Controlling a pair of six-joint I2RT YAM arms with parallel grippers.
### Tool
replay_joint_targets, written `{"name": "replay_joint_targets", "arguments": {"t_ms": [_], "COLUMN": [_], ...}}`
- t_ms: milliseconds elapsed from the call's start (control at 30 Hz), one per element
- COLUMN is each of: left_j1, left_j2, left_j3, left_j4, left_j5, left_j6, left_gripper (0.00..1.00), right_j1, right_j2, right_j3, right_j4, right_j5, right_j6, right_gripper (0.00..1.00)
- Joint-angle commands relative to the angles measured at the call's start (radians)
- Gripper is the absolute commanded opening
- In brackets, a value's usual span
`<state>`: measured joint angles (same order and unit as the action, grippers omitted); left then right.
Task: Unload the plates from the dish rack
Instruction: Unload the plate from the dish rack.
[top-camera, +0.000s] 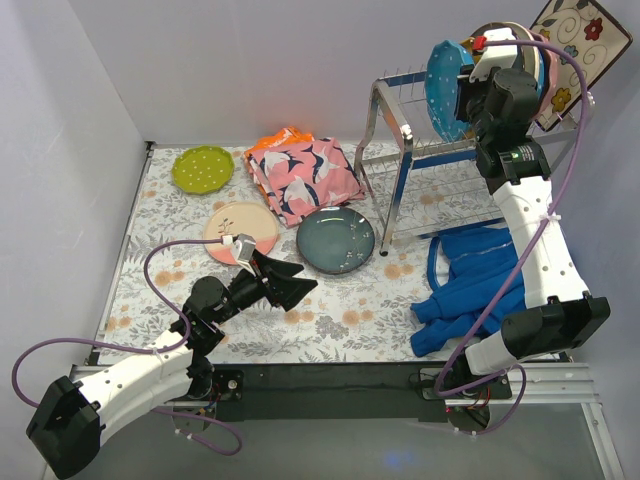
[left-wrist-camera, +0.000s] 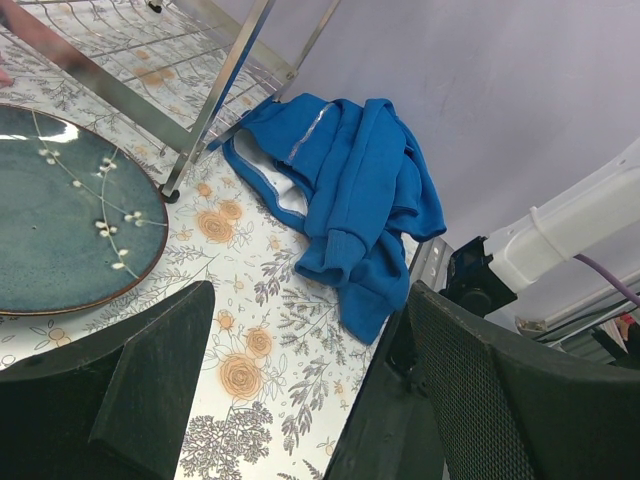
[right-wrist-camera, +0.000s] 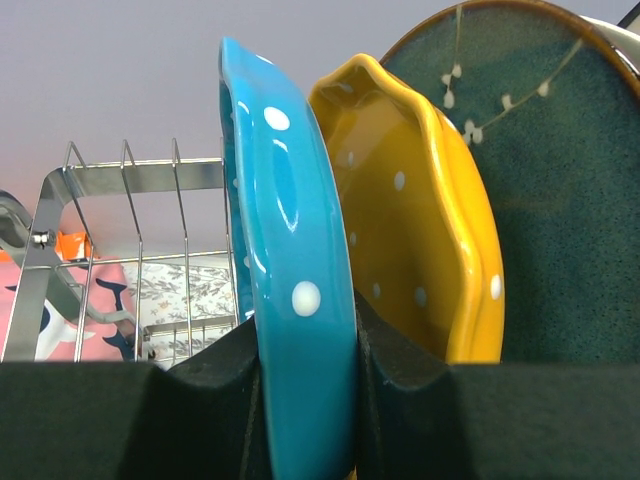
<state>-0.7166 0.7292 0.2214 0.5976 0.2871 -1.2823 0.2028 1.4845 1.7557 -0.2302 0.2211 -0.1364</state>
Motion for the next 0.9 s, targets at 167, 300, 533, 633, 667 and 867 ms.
{"name": "replay_joint_targets", "arguments": {"t_ms": [167,300,533,633,667,867], "left_j1": [-0.004,-0.004,-0.004,-0.003,-0.004,-0.004], "left_j2": [-0.007,-0.008,-0.002,0.001,0.001,0.004], "left_j3": [0.010,0.009,0.010,0.007,0.009,0.009], "left_j4": [-0.004,-0.002,-0.001,0.001,0.001,0.002], "left_j5": [-0.017,-0.017,-0.012,-0.017,-0.016,-0.016], "left_j6": [0.012,0.011,0.009,0.009,0.009,0.009], "left_gripper": [0.77,0.77,0.77,0.77,0.77,0.77], "right_j1": [0.017,0.018,0.020,0.018,0.020,0.018], "right_j2": [-0.049,-0.040,-0.035,-0.036,-0.036,-0.049], "right_j3": [0.119,0.130,0.148,0.154,0.157,0.151], "right_j4": [0.253,0.270,0.279,0.287,0.287,0.298], "right_j5": [-0.083,-0.098,-0.069,-0.045,-0.033,-0.015], "right_j6": [0.054,0.043,0.035,0.047,0.049,0.046], "right_gripper": [0.01,0.01,0.01,0.01,0.01,0.01]}}
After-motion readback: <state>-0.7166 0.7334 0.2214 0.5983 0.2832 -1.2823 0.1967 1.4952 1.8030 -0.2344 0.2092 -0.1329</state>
